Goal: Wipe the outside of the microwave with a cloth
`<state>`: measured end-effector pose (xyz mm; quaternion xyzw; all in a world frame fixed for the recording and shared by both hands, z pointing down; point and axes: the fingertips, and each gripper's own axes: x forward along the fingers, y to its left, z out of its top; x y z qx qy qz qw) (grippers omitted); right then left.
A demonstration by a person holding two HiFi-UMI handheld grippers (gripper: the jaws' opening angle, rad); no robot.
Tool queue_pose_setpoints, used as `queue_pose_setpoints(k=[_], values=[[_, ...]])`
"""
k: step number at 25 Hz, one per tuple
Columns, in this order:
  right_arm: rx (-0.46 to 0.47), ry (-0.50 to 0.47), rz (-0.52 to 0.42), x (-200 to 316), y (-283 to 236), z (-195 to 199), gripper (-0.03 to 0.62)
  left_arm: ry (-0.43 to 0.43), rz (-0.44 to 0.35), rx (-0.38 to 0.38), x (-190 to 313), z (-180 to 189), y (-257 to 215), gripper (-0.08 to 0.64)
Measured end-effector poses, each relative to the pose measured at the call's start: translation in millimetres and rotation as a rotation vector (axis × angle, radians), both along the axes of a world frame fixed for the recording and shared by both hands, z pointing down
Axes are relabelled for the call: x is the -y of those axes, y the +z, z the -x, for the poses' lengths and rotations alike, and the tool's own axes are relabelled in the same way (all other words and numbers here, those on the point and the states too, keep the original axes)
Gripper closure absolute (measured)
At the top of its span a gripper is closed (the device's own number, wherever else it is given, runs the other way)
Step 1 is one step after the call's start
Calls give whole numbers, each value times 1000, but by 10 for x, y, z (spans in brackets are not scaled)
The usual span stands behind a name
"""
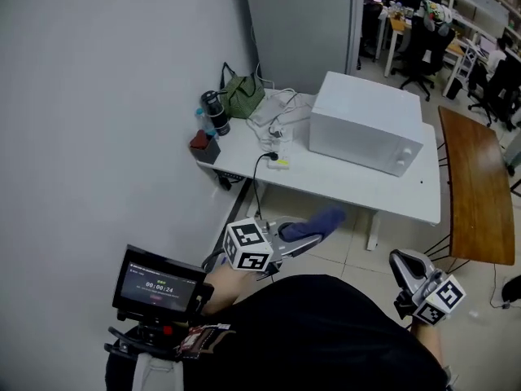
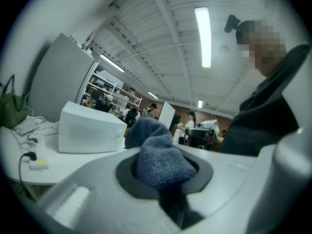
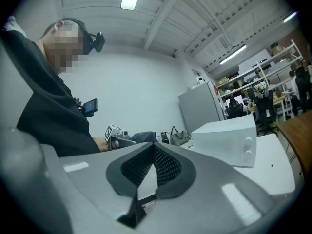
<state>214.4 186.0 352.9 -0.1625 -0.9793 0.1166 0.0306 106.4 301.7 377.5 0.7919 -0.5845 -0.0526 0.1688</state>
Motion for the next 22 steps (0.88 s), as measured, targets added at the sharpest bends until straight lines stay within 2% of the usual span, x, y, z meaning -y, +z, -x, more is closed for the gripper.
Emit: queue_pose_setpoints(k=[3,7,14,22], values=[[-11,-16,-18,-301,8,158,588,7,-4,3,-253,73,45,503],[18,12,-20,-552,-131,141,588,30,-33,-35,-391,44,68,503],[-19,51,-74,-603,-89,43,588,88,-79,-98,-392,-158,89,503],[-14,49,-80,-682,-96,-77,588,121,-70,-103,-405,-362,125,503]])
